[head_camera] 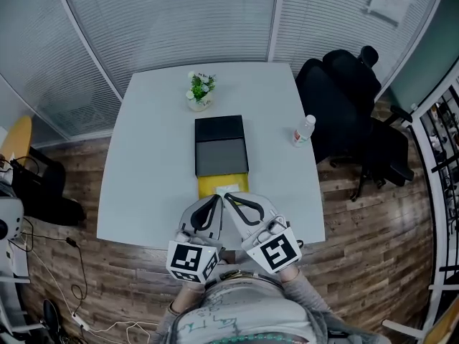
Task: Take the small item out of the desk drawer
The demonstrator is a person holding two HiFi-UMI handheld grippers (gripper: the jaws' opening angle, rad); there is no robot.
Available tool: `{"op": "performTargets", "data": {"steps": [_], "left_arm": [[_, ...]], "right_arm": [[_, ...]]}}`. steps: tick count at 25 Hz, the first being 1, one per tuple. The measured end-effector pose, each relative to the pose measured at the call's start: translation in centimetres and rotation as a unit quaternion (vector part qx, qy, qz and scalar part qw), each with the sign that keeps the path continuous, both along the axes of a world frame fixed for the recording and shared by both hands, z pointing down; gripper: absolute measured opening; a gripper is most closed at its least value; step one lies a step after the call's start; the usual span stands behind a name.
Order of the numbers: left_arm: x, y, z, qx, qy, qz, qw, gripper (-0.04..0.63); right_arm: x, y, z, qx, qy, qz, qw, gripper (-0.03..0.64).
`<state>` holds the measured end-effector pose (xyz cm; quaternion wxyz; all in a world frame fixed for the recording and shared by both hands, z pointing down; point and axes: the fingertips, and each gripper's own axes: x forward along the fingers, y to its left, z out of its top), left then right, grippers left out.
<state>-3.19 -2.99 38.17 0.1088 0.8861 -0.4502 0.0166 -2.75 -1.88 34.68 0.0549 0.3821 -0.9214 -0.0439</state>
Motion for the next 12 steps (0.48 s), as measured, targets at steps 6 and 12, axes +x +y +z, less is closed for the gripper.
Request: {"op": "performTargets", "data": {"steps": [6,12], "left_arm": [[1.1,-1.6,0.2,-0.001,-0.002,-0.010,1.0000,-0.002],[2.1,-2.9,0.6,-0.004,-0.004,-0.024,0.9997,-0.002]], "right_arm": [[1.1,-1.6,0.3,0.000,0.002,-0.013,1.000,0.003],[2.3,-2.9,0.7,-0.002,0.003,-0.027,1.000,0.003]]}}
